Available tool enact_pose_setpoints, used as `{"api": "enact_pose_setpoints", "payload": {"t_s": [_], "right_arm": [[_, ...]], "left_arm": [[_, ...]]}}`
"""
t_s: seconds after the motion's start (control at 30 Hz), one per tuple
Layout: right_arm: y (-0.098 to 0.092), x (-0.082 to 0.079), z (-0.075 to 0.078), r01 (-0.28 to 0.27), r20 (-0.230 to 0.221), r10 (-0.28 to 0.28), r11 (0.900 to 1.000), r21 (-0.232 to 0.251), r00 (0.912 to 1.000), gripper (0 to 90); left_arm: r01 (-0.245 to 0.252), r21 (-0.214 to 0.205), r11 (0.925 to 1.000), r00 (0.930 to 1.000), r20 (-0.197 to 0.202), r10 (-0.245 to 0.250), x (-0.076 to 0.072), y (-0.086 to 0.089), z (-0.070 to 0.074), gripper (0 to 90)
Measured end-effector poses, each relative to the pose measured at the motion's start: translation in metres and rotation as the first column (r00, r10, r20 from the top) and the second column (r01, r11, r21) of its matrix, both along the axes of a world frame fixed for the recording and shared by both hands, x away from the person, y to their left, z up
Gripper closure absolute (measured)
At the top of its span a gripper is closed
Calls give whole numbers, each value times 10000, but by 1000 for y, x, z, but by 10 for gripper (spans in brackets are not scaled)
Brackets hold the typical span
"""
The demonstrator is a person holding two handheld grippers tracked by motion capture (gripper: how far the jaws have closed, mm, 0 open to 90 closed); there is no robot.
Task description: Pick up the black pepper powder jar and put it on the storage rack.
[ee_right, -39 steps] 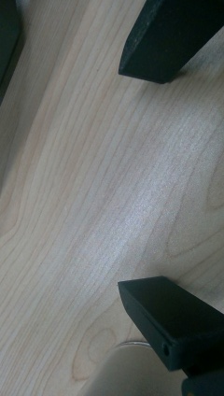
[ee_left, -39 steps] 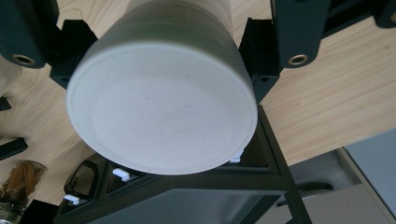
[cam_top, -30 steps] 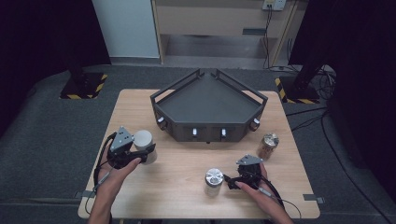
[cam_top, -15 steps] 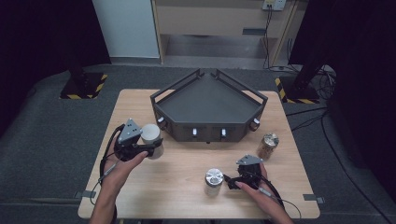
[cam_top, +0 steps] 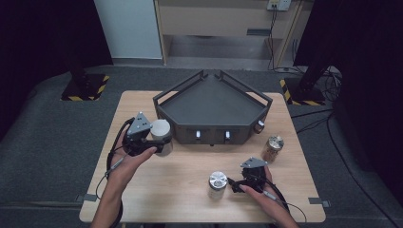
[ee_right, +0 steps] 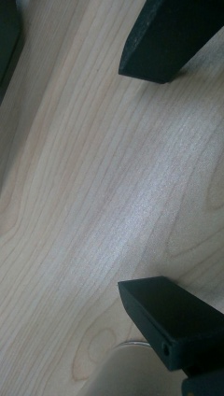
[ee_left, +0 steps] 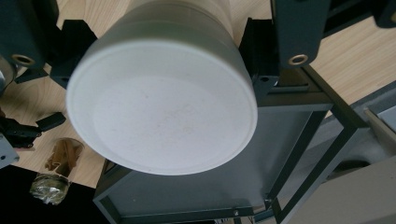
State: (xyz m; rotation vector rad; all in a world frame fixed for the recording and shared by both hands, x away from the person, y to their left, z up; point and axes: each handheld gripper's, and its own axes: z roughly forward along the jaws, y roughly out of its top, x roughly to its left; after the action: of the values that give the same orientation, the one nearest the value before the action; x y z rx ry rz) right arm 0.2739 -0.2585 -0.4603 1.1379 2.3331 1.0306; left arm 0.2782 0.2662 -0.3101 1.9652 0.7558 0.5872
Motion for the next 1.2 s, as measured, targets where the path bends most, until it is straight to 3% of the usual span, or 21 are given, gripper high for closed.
{"api": "enact_pose_setpoints", "payload": {"t_s": [1.2], "right_arm": [[0,0,0,-3,10,3,10000,16,10000,7]], "left_arm": [[589,109,9982,9981,165,-591,41,-26,43,329]]}}
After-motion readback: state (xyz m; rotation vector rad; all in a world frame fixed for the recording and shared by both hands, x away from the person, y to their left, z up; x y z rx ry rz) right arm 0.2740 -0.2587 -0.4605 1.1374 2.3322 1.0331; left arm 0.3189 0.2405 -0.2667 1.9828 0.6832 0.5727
